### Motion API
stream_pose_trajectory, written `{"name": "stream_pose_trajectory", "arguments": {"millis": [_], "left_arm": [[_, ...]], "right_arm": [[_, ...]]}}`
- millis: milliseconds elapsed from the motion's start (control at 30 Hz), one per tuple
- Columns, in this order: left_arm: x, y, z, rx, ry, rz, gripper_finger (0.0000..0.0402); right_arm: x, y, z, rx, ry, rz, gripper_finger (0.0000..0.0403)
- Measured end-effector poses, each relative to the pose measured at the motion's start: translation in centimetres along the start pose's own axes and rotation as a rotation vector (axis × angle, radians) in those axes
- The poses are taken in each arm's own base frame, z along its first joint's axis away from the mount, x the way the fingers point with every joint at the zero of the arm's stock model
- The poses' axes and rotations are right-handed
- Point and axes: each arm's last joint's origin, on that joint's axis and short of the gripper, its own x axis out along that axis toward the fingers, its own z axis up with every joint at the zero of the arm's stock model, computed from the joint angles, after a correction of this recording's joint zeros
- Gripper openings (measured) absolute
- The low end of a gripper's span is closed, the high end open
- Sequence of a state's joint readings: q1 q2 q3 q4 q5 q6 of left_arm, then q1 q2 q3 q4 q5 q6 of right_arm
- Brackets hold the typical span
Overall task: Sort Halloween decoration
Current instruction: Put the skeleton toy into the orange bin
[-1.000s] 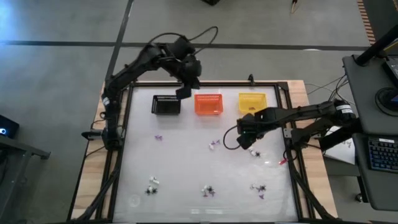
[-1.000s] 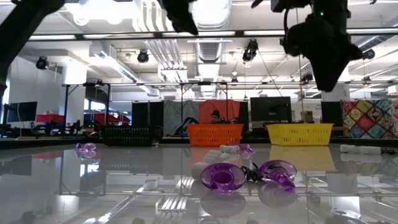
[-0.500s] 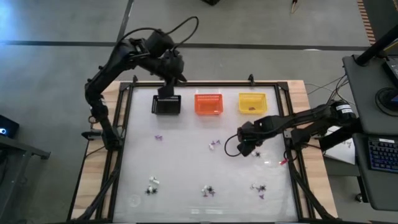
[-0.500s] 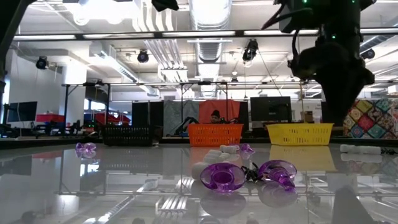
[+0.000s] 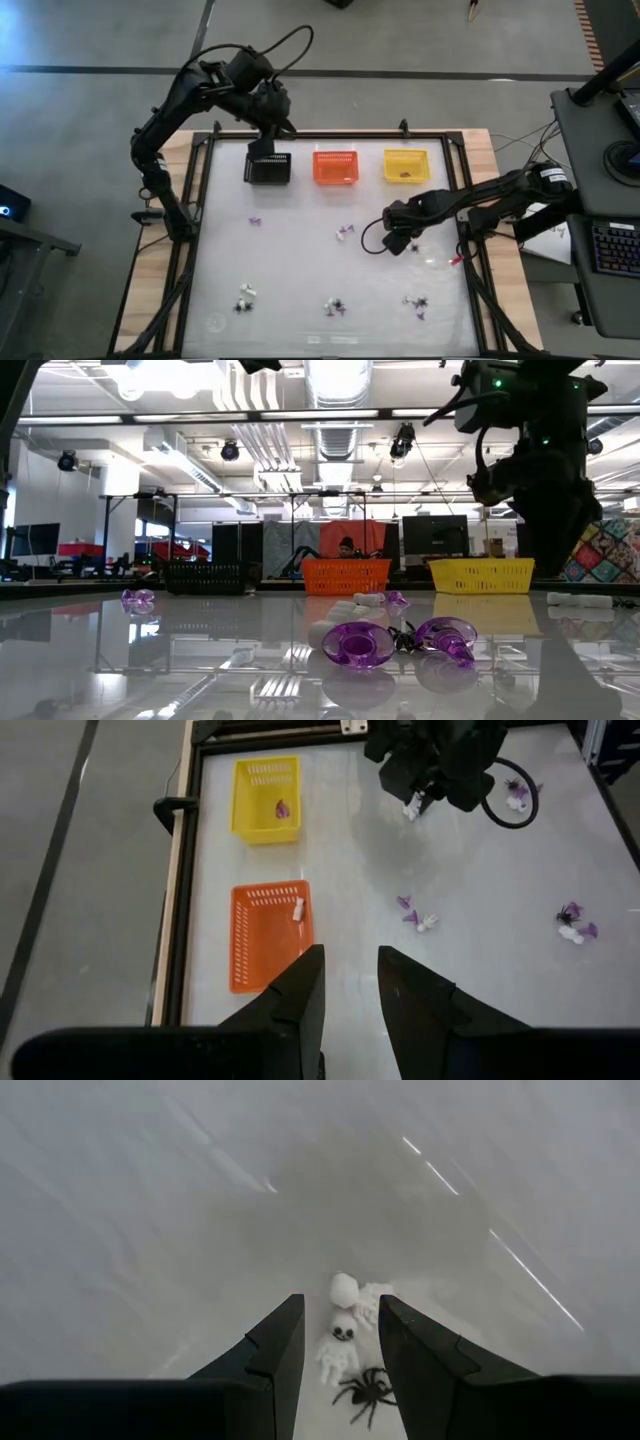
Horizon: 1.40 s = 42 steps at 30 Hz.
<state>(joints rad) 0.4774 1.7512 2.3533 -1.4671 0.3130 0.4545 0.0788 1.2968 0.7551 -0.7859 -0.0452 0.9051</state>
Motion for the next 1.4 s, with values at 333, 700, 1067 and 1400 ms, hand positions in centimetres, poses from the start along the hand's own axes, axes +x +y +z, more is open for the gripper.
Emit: {"name": "stream_pose_trajectory", "arguments": {"millis": [333,700,1067,1400], "left_arm": [[0.5,0.1,-0.1,-0.008,0.009,-0.018,0.0078],[0.5,0.1,0.0,-0.007,0.004,-0.016,0.0078],[0.5,0.0,0.0,-0.012,0.005,-0.018,0.0078],[0.5,-0.1,-0.2,-0.020,0.026,-0.028,0.0078]], "right_arm": [[2.2,-1.2,-0.8,0.002,0.000,0.013,0.0121],[3.9,-1.6,-0.5,0.002,-0.028,-0.047,0.0121],[6.2,-1.3,-0.3,0.044,0.073,-0.101,0.0044],[3.3,-0.9,0.5,0.115,0.010,0.014,0.0015]]}}
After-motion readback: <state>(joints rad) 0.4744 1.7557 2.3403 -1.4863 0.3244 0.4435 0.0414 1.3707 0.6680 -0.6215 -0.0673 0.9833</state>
